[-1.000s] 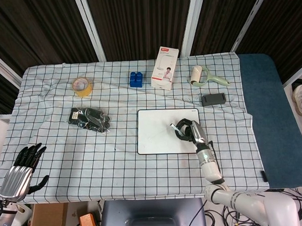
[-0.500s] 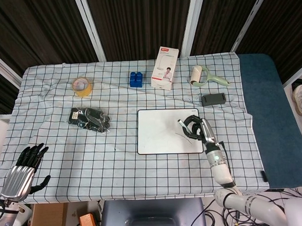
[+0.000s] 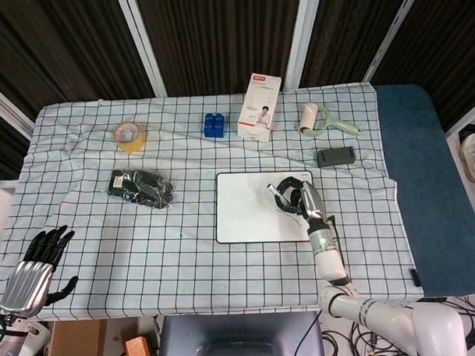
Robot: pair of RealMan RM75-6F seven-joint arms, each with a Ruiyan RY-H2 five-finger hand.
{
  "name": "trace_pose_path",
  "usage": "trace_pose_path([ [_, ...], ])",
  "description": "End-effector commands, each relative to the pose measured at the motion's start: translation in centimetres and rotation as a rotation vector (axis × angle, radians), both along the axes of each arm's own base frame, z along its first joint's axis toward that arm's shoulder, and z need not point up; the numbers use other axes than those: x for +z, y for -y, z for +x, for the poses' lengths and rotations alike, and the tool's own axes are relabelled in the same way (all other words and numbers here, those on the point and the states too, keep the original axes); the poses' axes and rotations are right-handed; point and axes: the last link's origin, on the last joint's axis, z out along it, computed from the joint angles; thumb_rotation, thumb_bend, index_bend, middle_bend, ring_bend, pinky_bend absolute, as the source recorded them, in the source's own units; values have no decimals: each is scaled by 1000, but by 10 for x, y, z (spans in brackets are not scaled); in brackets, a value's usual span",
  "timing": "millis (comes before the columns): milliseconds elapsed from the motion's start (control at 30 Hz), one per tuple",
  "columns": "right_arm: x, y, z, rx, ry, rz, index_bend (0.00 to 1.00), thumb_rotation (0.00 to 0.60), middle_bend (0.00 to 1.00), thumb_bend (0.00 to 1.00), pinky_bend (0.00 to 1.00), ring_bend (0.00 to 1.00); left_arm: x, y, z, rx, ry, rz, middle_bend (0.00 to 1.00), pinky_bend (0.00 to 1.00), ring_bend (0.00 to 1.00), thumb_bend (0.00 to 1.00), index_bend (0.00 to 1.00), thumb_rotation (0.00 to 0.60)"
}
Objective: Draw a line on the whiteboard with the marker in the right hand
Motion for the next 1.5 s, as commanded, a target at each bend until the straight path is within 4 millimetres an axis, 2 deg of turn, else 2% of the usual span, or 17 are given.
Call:
trace_pose_path([
  [33,-7,-1,1,6,-24,13,1000,600,788,493,750,775,0,1,0,-2,0,-1,0,6,0,315,0,600],
  [1500,-24,4,-2,14,-80,5,1000,600,788,493,750,776,1,2,0,-7,6,-7,0,6,0,315,0,600],
])
